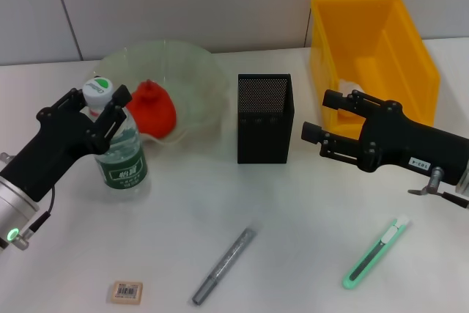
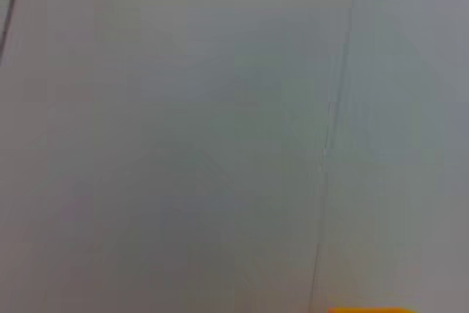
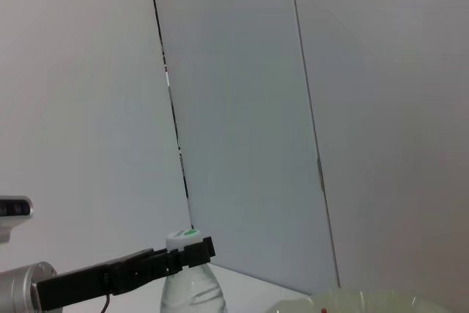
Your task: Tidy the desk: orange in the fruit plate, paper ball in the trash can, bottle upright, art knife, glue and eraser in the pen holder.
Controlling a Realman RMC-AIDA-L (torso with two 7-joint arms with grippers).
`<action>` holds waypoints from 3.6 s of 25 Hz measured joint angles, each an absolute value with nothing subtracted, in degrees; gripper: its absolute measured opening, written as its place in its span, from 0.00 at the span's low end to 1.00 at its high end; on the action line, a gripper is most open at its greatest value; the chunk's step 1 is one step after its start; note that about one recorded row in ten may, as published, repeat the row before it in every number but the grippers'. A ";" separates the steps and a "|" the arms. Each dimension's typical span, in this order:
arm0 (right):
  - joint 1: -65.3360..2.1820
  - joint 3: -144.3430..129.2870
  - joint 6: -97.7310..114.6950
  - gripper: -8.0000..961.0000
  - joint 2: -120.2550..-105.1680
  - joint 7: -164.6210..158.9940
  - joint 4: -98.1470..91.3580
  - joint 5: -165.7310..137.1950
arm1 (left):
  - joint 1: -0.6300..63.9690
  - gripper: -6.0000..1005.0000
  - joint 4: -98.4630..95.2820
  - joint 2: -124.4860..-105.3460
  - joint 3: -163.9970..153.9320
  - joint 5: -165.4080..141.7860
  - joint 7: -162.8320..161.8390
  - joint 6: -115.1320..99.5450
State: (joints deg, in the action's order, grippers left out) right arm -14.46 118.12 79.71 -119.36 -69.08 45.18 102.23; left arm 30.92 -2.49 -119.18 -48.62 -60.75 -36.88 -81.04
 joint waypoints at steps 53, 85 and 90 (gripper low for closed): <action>-14.61 117.70 80.35 0.80 -119.53 -69.47 44.69 102.49 | 30.33 0.53 -0.98 -119.18 -46.83 -61.23 -35.19 -81.07; -13.38 118.32 81.70 0.80 -119.17 -68.42 43.15 102.48 | 26.21 0.81 -1.02 -119.02 -42.28 -60.93 -35.26 -101.37; -12.59 118.73 81.83 0.80 -119.11 -66.77 43.19 102.10 | 23.06 0.81 -1.93 -118.85 -42.73 -62.11 -34.76 -101.92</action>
State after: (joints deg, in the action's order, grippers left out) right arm -12.59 118.73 81.83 -119.11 -66.77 43.19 102.10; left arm 23.06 -1.93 -118.85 -42.73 -62.11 -34.76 -101.92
